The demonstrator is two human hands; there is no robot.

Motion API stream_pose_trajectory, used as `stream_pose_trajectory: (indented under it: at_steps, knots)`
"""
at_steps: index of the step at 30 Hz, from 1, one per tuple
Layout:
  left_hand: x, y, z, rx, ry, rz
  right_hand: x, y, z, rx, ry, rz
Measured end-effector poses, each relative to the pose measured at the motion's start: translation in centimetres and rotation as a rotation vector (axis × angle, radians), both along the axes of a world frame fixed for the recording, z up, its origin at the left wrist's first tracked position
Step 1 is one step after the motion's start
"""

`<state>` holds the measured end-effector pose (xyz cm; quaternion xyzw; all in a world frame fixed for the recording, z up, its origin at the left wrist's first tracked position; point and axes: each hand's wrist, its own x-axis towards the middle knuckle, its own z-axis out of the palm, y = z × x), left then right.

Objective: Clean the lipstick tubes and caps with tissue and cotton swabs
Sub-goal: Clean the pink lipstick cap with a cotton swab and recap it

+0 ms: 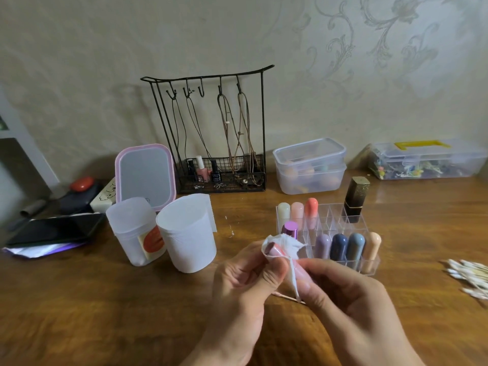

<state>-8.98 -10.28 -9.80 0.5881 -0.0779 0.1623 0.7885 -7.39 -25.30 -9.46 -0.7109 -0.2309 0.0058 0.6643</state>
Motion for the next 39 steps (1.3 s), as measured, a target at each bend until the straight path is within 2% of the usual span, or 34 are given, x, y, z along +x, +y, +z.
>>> stream_pose_trajectory:
  at_steps: [2, 4, 5, 6, 9, 12, 17, 18, 19, 22, 24, 25, 28, 29, 31, 32, 34, 36, 37, 39]
  knots:
    - [-0.1, 0.0, 0.0, -0.013, -0.023, -0.016, 0.0, 0.2, 0.7, 0.040, 0.255, 0.143]
    - [0.0, -0.1, 0.0, 0.000, -0.054, -0.014, 0.6, 0.3, 1.0, 0.181, 0.590, 0.267]
    - [0.0, -0.1, 0.0, 0.021, -0.067, -0.008, 0.7, 0.3, 1.1, 0.224, 0.692, 0.285]
    - [0.0, -0.2, -0.1, 0.039, -0.087, -0.001, 0.8, 0.3, 1.0, 0.257, 0.713, 0.279]
    - [0.2, -0.2, -0.3, 0.056, -0.103, 0.097, 1.0, 0.5, 0.5, 0.404, 0.597, 0.260]
    - [0.2, -0.1, -0.2, -0.015, -0.081, 0.085, 0.8, 0.6, 0.3, 0.400, 0.547, 0.319]
    - [-0.1, 0.0, 0.0, -0.064, -0.077, -0.030, 0.1, 0.7, 0.6, 0.359, 0.791, 0.330]
    - [-0.1, 0.0, 0.0, -0.070, -0.081, -0.025, 0.0, 0.7, 0.9, 0.321, 0.785, 0.321]
    - [-0.1, 0.0, 0.2, -0.073, -0.095, -0.019, -0.1, 0.5, 0.8, 0.257, 0.715, 0.285]
    - [-0.2, -0.1, 0.4, -0.111, -0.108, -0.001, -0.1, 0.4, 0.5, 0.101, 0.336, 0.131]
    - [-0.1, 0.0, 0.1, -0.159, -0.081, -0.012, -0.8, 0.6, 0.8, 0.070, 0.253, 0.148]
    - [-0.1, -0.1, 0.1, -0.182, -0.071, -0.034, -1.0, 0.8, 0.9, 0.095, 0.297, 0.184]
    - [-0.2, -0.3, 0.2, -0.175, -0.083, -0.113, -1.2, 0.9, 1.0, 0.290, 0.710, 0.182]
    - [-0.3, -0.4, 0.3, -0.171, -0.089, -0.128, -1.4, 1.0, 1.3, 0.294, 0.784, 0.212]
    - [-0.3, -0.4, 0.4, -0.187, -0.088, -0.132, -1.3, 1.1, 1.8, 0.234, 0.785, 0.238]
    - [-0.2, -0.4, 0.4, -0.196, -0.092, -0.126, -1.0, 0.8, 1.7, 0.212, 0.729, 0.217]
    - [-0.1, -0.4, 0.4, -0.216, -0.087, -0.104, -0.6, 0.4, 1.4, 0.110, 0.500, 0.166]
    - [-0.1, -0.4, 0.4, -0.260, -0.059, -0.102, -1.0, 0.6, 1.6, 0.047, 0.410, 0.173]
    - [-0.1, -0.5, 0.3, -0.272, -0.053, -0.115, -1.1, 0.6, 1.3, 0.048, 0.434, 0.200]
    - [-0.2, -0.5, 0.1, -0.272, -0.041, -0.128, -1.1, 0.5, 1.1, 0.246, 0.763, 0.258]
